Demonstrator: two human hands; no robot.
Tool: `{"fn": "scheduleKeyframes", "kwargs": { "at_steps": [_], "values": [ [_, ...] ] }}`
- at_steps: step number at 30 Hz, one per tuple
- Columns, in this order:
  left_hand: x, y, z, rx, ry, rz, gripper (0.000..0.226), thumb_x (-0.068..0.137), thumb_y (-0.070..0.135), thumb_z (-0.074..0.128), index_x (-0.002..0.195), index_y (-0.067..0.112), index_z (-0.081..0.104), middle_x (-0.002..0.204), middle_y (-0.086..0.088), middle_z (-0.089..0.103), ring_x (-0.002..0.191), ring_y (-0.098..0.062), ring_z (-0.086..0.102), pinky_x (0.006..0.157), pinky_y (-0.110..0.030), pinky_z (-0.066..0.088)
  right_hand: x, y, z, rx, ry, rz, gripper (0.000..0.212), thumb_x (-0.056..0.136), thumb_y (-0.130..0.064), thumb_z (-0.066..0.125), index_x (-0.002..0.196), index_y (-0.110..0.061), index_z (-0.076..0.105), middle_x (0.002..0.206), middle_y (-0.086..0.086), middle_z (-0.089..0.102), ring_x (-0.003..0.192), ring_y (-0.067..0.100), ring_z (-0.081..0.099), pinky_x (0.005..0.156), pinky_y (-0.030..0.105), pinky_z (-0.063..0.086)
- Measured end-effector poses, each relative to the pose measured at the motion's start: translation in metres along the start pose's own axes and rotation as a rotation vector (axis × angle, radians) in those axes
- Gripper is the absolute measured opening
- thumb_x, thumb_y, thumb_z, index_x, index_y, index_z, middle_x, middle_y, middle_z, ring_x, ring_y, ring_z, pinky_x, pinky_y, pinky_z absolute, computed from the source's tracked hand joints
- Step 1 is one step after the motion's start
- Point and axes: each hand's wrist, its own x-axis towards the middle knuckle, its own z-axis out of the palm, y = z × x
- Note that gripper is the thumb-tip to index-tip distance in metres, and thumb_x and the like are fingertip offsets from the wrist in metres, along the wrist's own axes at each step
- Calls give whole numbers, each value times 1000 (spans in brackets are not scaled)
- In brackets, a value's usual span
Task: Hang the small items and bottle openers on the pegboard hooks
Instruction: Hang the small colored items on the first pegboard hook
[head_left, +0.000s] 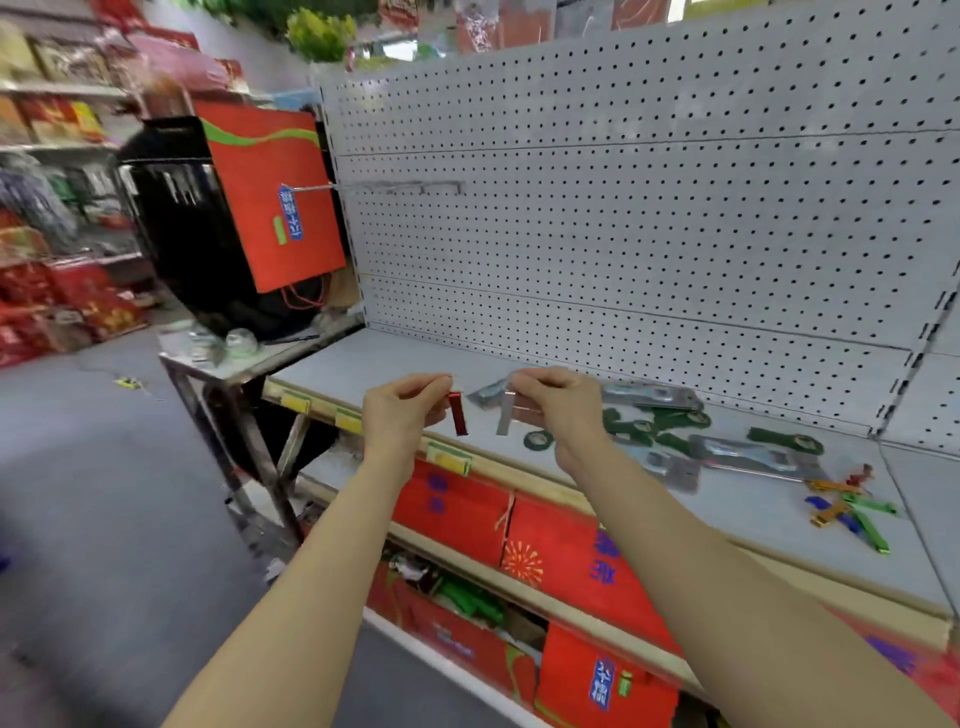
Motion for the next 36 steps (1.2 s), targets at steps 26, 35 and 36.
{"fn": "scheduleKeyframes", "kwargs": {
  "at_steps": [26, 35, 36],
  "values": [
    [198, 56, -132, 78, 242, 179, 9, 88, 14, 73, 95, 10, 78, 83, -2, 77, 74, -7, 73, 69, -20, 59, 147, 4, 235, -41, -225, -82, 1, 83, -5, 73, 82, -4, 73, 78, 8, 71, 73, 22, 68, 72, 36, 61],
    [301, 62, -170, 181, 140, 198, 7, 86, 19, 74, 89, 21, 80, 88, 3, 77, 88, -18, 73, 82, -40, 61, 194, 9, 305, -9, -101, -110, 4, 81, -3, 73, 78, -6, 74, 76, 13, 69, 71, 22, 63, 71, 38, 60],
    [309, 60, -171, 163, 124, 186, 8, 87, 17, 74, 91, 19, 80, 88, 1, 77, 85, -18, 74, 82, -41, 61, 199, 10, 311, -7, -92, -110, 6, 81, -3, 73, 76, -7, 73, 75, 12, 68, 69, 21, 62, 70, 38, 60]
  ]
}}
